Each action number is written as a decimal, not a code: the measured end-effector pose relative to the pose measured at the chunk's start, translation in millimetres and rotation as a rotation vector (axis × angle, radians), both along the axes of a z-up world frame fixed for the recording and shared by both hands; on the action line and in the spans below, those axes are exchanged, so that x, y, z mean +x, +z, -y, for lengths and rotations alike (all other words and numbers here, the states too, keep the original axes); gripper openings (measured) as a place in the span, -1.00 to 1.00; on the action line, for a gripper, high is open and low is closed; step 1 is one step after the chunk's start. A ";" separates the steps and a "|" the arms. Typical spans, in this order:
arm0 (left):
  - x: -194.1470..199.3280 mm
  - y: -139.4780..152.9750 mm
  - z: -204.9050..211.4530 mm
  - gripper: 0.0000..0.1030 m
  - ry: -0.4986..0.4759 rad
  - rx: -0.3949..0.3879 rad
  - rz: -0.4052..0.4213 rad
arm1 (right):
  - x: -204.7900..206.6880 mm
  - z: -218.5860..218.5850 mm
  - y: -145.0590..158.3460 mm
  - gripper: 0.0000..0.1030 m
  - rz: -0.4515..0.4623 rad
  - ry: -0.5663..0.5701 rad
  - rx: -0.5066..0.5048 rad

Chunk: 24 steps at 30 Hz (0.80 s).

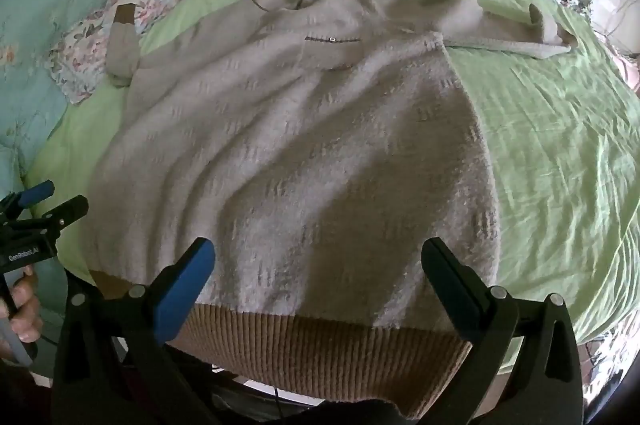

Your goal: Fold small clothes

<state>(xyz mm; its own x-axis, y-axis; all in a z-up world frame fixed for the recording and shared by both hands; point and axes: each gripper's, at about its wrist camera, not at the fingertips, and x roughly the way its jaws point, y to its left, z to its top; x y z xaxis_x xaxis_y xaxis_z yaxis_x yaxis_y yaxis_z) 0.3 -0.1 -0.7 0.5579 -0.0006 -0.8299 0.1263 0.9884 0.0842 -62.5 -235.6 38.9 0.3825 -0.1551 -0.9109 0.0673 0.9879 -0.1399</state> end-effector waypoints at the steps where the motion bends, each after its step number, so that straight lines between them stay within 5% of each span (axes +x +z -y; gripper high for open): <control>1: 0.1 -0.4 0.1 0.99 0.001 -0.001 -0.002 | -0.4 0.0 -0.4 0.99 0.000 -0.001 0.002; 24: 6.7 -11.1 3.5 0.99 0.005 0.039 0.058 | 5.8 14.5 -0.4 0.99 -0.006 -0.023 0.000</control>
<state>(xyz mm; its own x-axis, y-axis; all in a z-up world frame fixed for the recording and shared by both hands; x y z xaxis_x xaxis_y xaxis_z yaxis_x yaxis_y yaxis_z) 7.0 -3.6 -11.8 0.6051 0.0339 -0.7954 0.1151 0.9849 0.1295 -56.7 -250.1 38.5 0.3738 -0.1633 -0.9130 0.0891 0.9861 -0.1399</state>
